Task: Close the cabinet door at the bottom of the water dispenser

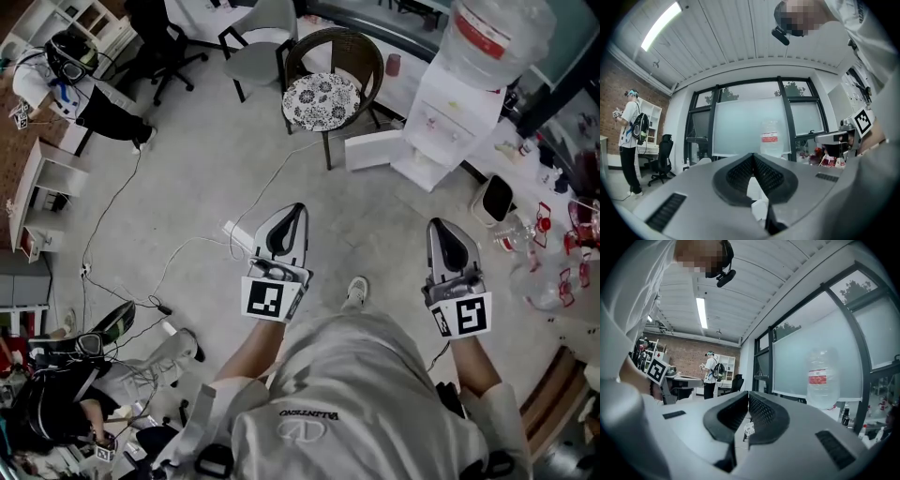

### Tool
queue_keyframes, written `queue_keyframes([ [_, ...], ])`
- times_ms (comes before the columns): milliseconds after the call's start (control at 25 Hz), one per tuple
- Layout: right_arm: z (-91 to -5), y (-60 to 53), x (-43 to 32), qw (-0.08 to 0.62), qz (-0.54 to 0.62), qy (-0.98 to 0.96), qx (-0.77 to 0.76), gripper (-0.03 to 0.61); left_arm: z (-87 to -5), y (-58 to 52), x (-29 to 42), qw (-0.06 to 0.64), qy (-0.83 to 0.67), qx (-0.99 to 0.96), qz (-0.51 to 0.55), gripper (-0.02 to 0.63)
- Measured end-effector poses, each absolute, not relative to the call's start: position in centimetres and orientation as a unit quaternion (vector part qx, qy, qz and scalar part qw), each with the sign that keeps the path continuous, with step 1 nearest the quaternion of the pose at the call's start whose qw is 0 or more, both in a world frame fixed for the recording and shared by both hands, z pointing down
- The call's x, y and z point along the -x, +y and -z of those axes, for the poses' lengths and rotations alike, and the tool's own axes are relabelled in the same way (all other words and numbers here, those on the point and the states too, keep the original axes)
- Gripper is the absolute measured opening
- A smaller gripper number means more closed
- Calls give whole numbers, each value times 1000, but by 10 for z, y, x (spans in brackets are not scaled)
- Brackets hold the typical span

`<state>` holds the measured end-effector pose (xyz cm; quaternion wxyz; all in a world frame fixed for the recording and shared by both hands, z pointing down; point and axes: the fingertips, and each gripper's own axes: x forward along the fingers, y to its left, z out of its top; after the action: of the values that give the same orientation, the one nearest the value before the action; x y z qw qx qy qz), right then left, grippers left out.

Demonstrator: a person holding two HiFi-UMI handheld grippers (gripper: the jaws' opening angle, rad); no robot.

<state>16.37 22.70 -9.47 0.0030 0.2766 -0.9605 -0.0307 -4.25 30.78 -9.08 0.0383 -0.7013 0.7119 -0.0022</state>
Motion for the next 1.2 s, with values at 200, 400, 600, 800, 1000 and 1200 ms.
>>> queue_keyframes([
  [200,96,215,-156,-4,21,-965,-260,17,92,301,36,35,715,698,10,2],
  [400,93,209,-148,-11,14,-967,-253,17,90,294,38,32,717,696,16,2],
  [600,92,198,-140,-12,14,-964,-265,17,91,280,46,36,706,707,19,2],
  [800,88,179,-128,-7,15,-959,-284,17,91,253,66,37,695,718,9,2],
  [1000,85,152,-103,-11,11,-957,-290,17,96,215,88,40,677,735,3,2],
  [1200,91,126,-61,-18,13,-956,-291,17,89,182,127,23,664,747,-9,2],
])
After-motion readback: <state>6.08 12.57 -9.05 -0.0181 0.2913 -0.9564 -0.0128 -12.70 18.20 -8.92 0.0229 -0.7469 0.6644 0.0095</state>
